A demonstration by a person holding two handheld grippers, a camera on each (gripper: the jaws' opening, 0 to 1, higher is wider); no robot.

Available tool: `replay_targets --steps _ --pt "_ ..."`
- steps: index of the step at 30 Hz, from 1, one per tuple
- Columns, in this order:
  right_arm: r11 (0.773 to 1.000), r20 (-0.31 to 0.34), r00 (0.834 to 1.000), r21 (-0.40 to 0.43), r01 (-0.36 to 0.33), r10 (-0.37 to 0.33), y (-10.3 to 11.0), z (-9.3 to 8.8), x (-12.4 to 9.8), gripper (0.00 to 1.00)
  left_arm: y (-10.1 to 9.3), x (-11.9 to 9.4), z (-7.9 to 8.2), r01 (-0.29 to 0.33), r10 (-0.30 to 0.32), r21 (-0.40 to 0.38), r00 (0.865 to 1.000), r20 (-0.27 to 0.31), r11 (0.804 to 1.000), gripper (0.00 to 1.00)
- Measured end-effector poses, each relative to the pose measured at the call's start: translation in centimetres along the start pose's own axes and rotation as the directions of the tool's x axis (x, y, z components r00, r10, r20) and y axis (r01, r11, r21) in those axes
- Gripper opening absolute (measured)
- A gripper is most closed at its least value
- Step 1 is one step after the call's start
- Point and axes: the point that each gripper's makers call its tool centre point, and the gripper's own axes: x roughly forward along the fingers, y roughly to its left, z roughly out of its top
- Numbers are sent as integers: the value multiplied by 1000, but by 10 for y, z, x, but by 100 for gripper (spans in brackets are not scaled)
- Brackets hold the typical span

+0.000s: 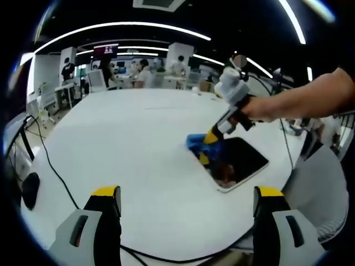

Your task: Wipe the mirror surface with the cleaning cloth until all visible marks leave the cleaned area.

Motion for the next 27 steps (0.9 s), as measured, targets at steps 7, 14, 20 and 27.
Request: replay_targets --steps 7,14,20,27 --pt "1000 -2 1000 7 8 -8 -6 -5 -3 1 -2 1 1 5 -5 7 1000 0 1000 100" --pt "1000 -5 1000 8 17 -17 -11 -9 -6 1 -3 1 2 5 -5 9 1000 0 1000 100" --pt "1000 -10 1000 5 27 -27 -15 -12 -8 1 -4 1 2 7 -7 12 1000 -1 1000 100" --pt "999 -11 999 -15 40 -40 -16 -14 -9 1 -6 1 3 8 -8 14 1000 -1 1000 100"
